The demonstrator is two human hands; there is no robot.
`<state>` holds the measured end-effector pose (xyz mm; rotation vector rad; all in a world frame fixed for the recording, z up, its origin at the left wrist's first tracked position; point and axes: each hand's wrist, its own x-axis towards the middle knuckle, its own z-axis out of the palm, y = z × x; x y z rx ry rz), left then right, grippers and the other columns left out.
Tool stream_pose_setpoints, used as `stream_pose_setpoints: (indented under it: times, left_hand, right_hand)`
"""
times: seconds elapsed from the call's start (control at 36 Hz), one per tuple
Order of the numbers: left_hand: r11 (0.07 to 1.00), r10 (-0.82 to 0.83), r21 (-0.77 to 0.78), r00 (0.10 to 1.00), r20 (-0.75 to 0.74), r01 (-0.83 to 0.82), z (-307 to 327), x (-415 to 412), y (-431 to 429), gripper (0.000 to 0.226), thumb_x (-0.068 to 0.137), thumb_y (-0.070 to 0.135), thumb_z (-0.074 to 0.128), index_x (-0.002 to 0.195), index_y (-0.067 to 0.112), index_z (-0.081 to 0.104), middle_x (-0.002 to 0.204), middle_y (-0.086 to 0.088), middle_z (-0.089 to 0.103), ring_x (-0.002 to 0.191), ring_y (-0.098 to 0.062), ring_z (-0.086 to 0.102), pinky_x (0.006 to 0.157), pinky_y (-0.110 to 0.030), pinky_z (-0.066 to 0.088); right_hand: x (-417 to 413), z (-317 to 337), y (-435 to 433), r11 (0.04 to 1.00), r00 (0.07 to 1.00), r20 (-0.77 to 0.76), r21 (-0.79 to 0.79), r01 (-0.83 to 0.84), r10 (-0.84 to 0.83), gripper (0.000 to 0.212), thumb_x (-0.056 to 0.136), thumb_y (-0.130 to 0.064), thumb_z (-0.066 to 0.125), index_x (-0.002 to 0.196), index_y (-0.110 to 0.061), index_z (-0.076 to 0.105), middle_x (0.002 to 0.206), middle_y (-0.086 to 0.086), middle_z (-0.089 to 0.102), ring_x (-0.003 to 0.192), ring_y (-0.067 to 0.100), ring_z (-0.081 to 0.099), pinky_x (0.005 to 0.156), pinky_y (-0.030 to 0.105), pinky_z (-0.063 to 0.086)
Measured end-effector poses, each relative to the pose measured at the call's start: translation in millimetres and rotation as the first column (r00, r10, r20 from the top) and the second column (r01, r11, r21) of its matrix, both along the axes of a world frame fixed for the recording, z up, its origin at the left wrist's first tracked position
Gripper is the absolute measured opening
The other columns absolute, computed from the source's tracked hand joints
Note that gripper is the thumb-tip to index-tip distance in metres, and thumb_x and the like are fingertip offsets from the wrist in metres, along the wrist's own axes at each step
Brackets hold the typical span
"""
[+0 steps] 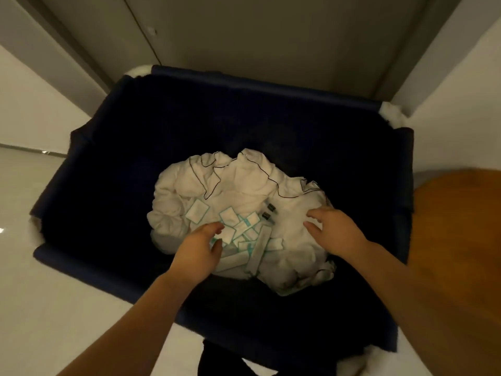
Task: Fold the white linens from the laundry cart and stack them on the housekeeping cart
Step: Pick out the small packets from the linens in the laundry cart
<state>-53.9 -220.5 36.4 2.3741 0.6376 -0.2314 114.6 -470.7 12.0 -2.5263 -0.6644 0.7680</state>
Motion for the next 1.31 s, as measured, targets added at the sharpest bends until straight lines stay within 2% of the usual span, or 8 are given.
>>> stream_pose_setpoints:
  times: [0.19,0.33,0.58,0.64,0.89,0.97,1.08,1.31]
  left_hand:
    - [0.985,-0.169,-0.030,0.986,0.003,0.169,-71.6,38.2,63.8,0.034,0.088,0.002,0.061,0.122,0.006,0.062,0.112,-0.006,0.063,0.102,-0.019,0.059,0.090,-0.018,0.038]
    - [0.946,-0.313,-0.109,0.948,-0.052,0.306,-132.8,52.4,111.1,0.034,0.089,0.003,0.060,0.124,0.004,0.061,0.117,-0.013,0.064,0.105,-0.028,0.061,0.090,-0.027,0.043]
    - [0.914,-0.395,-0.164,0.904,-0.161,0.370,-210.2,53.6,167.2,0.036,0.087,0.017,0.056,0.121,0.009,0.063,0.114,-0.011,0.067,0.103,-0.029,0.064,0.089,-0.037,0.051]
    - [0.912,-0.403,-0.169,0.896,-0.185,0.375,-229.7,58.4,172.4,0.044,0.082,0.026,0.049,0.121,0.012,0.064,0.113,-0.009,0.068,0.102,-0.028,0.065,0.089,-0.037,0.052]
    - [0.897,-0.439,-0.138,0.879,-0.187,0.419,-326.0,78.9,177.3,0.034,0.087,0.013,0.059,0.120,0.010,0.064,0.114,-0.010,0.066,0.103,-0.031,0.063,0.090,-0.038,0.050]
    - [0.879,-0.475,-0.139,0.859,-0.192,0.455,-352.6,79.2,175.3,0.034,0.088,0.011,0.059,0.123,0.011,0.062,0.117,-0.008,0.065,0.106,-0.029,0.061,0.091,-0.037,0.049]
    - [0.883,-0.466,-0.161,0.864,-0.192,0.440,-384.0,77.6,172.7,0.036,0.090,0.010,0.057,0.126,0.011,0.060,0.120,-0.009,0.063,0.110,-0.029,0.059,0.093,-0.036,0.046]
    - [0.877,-0.479,-0.156,0.855,-0.200,0.455,-423.8,70.9,168.9,0.037,0.091,0.016,0.048,0.126,0.010,0.059,0.120,-0.010,0.063,0.111,-0.030,0.058,0.094,-0.035,0.044]
  right_hand:
    - [-4.9,-44.9,31.2,0.984,0.991,-0.047,-0.132,0.118,-0.125,0.043,0.098,-0.035,0.048,0.135,-0.013,0.053,0.133,0.010,0.054,0.120,0.024,0.052,0.100,0.028,0.040]
    - [-30.2,-87.8,68.4,0.944,0.969,-0.089,-0.264,0.199,-0.230,0.043,0.099,-0.035,0.047,0.136,-0.015,0.051,0.134,0.010,0.052,0.119,0.026,0.051,0.096,0.029,0.042]
    - [-66.6,-175.1,133.4,0.900,0.946,-0.215,-0.413,0.137,-0.243,0.040,0.099,-0.034,0.044,0.134,-0.016,0.052,0.134,0.010,0.051,0.120,0.026,0.050,0.099,0.031,0.041]
    - [-67.1,-199.6,144.0,0.904,0.947,-0.241,-0.417,0.097,-0.213,0.040,0.100,-0.034,0.043,0.134,-0.015,0.052,0.134,0.010,0.052,0.120,0.026,0.050,0.100,0.031,0.040]
    - [-49.1,-301.1,175.3,0.884,0.964,-0.266,-0.452,-0.116,-0.009,0.034,0.098,-0.025,0.043,0.129,-0.015,0.051,0.128,0.012,0.047,0.113,0.030,0.051,0.089,0.033,0.041]
    - [-43.6,-332.6,178.9,0.849,0.949,-0.294,-0.469,-0.245,0.112,0.037,0.095,-0.018,0.046,0.132,-0.014,0.047,0.138,0.014,0.040,0.120,0.032,0.046,0.094,0.036,0.041]
    - [-30.6,-364.5,182.9,0.774,0.900,-0.344,-0.480,-0.414,0.268,0.055,0.096,-0.009,0.041,0.149,-0.012,0.026,0.158,0.014,0.013,0.144,0.033,0.015,0.115,0.044,0.022]
    - [-26.8,-425.1,181.3,0.591,0.787,-0.319,-0.527,-0.611,0.528,0.054,0.100,-0.009,0.028,0.152,-0.014,0.014,0.161,0.009,0.005,0.148,0.030,-0.003,0.117,0.052,0.001]
